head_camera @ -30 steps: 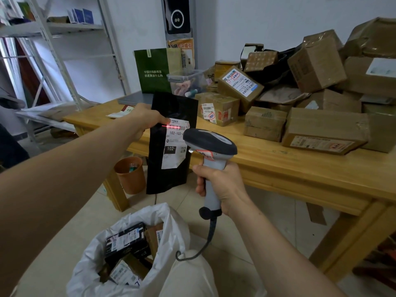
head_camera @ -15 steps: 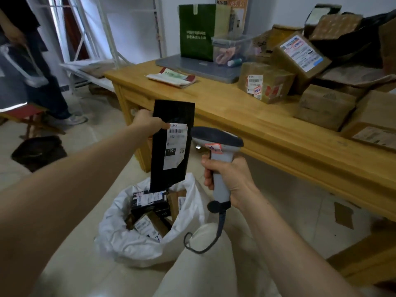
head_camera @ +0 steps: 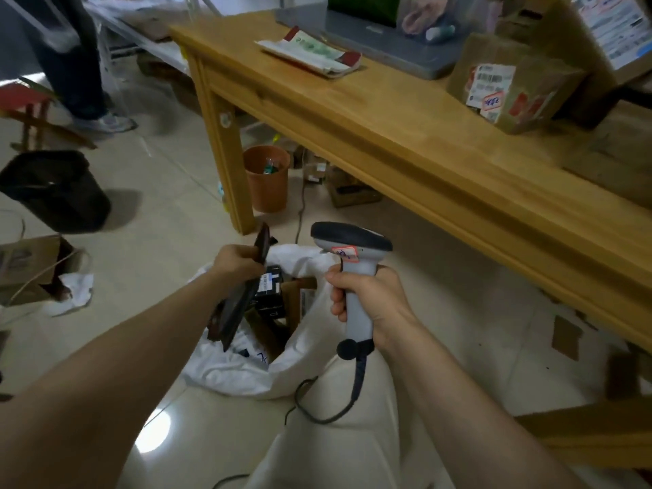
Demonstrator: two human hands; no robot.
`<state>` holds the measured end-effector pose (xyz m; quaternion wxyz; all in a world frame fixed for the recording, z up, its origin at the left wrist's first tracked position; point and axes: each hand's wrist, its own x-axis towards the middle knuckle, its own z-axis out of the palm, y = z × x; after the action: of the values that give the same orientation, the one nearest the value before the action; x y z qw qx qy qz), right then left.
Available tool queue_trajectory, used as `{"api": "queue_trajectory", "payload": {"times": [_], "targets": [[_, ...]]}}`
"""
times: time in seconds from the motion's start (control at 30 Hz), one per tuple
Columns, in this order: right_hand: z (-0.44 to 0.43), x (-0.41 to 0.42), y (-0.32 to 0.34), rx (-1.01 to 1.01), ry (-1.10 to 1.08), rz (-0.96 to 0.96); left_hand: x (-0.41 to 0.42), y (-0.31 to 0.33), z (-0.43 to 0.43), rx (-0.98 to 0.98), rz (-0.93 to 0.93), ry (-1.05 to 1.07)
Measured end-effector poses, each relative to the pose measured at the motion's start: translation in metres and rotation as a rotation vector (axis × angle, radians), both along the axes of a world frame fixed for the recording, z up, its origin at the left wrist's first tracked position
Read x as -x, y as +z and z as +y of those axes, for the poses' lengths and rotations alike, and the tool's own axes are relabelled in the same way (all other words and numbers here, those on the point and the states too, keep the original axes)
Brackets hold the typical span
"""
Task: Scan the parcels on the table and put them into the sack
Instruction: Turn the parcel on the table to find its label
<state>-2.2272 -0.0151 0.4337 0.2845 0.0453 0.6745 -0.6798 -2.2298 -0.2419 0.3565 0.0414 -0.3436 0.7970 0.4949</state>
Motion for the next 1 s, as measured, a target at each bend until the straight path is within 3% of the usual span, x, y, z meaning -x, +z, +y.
{"api": "queue_trajectory", "payload": {"times": [0.13,0.4,0.57,0.87,1.0], "targets": [[0.011,0.007,0.000,-0.023,-0.105,0.010,0.030,0.014,0.032,-0.059,0.091,-0.042],[0.069,0.016,0.052,0.102,-0.293,0.132,0.085,0.102,0.126,0.109,0.508,-0.186],[0.120,0.033,0.096,0.118,-0.413,0.238,0.120,0.156,0.203,0.191,0.600,-0.351],[0.177,0.073,0.133,0.141,-0.517,0.323,0.200,0.204,0.276,0.777,0.647,-0.707],[0.184,0.099,0.141,0.137,-0.516,0.354,0.244,0.221,0.295,0.911,0.586,-0.760]]}}
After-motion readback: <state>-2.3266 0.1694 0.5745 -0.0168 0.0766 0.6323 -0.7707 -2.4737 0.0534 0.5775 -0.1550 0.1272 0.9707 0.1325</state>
